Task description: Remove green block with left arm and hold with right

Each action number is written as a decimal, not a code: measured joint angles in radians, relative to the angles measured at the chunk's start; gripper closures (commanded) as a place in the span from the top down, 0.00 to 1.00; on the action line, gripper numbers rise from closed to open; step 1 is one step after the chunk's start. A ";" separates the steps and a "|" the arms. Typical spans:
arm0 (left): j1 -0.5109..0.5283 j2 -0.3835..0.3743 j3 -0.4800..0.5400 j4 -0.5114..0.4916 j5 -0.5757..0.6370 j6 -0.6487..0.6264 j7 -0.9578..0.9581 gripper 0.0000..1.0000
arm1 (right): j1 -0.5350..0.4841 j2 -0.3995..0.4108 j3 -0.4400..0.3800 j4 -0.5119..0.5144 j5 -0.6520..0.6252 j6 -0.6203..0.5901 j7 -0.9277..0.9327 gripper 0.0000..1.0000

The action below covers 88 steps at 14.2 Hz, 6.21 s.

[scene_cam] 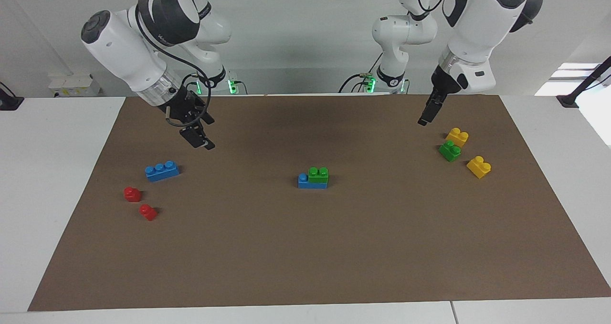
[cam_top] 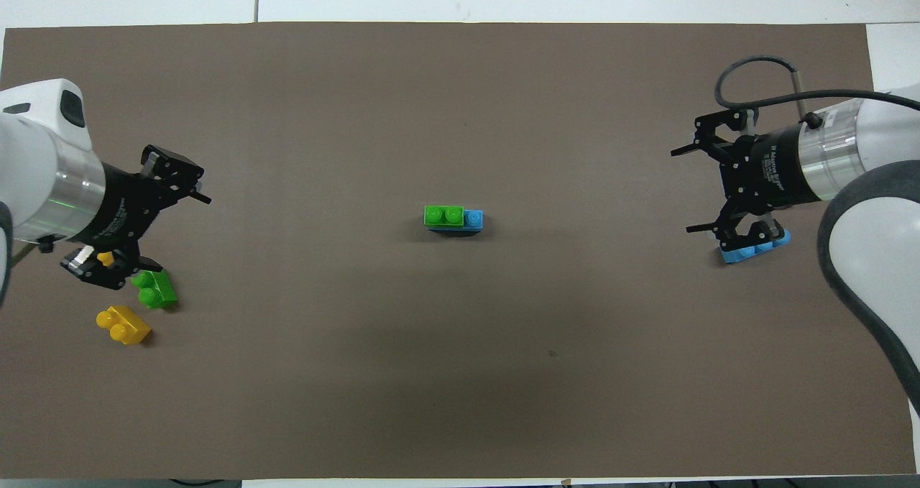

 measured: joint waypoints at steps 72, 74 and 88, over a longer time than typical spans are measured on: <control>-0.385 0.499 0.013 0.054 0.104 0.560 -1.023 0.00 | 0.420 0.438 0.000 -0.060 0.167 0.760 0.256 0.00; -0.385 0.499 0.013 0.054 0.105 0.560 -1.023 0.00 | 0.420 0.438 0.000 -0.060 0.167 0.760 0.256 0.00; -0.355 0.352 0.017 0.055 0.102 0.426 -1.040 0.00 | 0.421 0.439 -0.002 -0.059 0.168 0.767 0.259 0.00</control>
